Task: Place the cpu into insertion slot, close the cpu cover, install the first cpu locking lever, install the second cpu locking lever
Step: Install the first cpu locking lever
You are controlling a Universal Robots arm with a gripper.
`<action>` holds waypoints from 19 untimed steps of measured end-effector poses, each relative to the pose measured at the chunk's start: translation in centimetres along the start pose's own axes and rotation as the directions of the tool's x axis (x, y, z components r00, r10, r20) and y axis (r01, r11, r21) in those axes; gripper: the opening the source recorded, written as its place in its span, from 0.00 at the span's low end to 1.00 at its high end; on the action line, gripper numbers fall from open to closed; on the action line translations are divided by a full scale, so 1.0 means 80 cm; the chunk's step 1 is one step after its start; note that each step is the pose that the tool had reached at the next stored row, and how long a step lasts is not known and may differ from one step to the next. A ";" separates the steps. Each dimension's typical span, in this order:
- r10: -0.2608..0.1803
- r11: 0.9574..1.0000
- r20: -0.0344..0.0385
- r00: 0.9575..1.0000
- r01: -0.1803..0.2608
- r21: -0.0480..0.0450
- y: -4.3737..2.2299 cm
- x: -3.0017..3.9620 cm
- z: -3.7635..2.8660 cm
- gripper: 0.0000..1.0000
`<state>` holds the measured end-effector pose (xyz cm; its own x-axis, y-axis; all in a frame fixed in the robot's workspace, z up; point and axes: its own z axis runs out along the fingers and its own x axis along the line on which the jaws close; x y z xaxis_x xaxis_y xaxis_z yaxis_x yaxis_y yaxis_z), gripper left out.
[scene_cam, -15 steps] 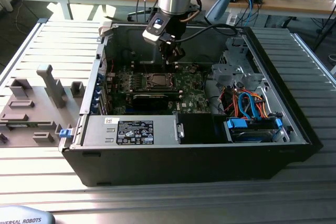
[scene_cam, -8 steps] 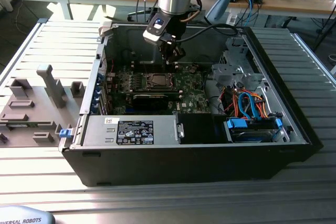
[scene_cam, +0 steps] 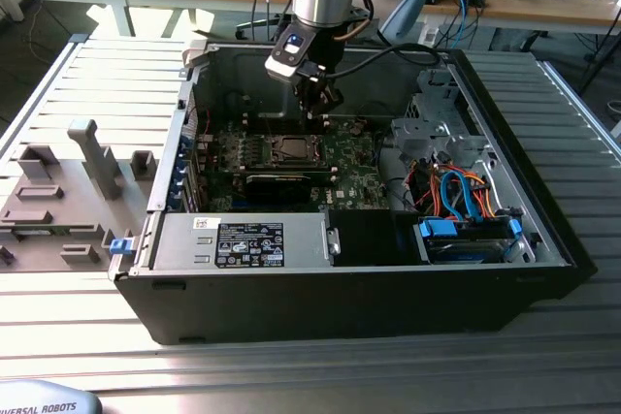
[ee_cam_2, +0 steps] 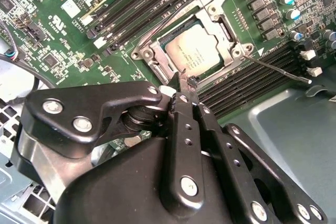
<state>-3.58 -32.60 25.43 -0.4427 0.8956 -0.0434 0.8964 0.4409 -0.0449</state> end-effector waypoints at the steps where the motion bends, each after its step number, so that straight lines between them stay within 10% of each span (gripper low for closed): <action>1: -0.001 1.000 0.000 1.000 0.001 0.000 0.0000 0.0000 0.0000 0.11; 19: -0.026 1.000 0.001 1.000 0.026 -0.001 0.0000 0.0000 0.0000 0.11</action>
<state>-3.58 -32.60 25.44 -0.4660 0.8837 -0.0433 0.8846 0.4642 -0.0450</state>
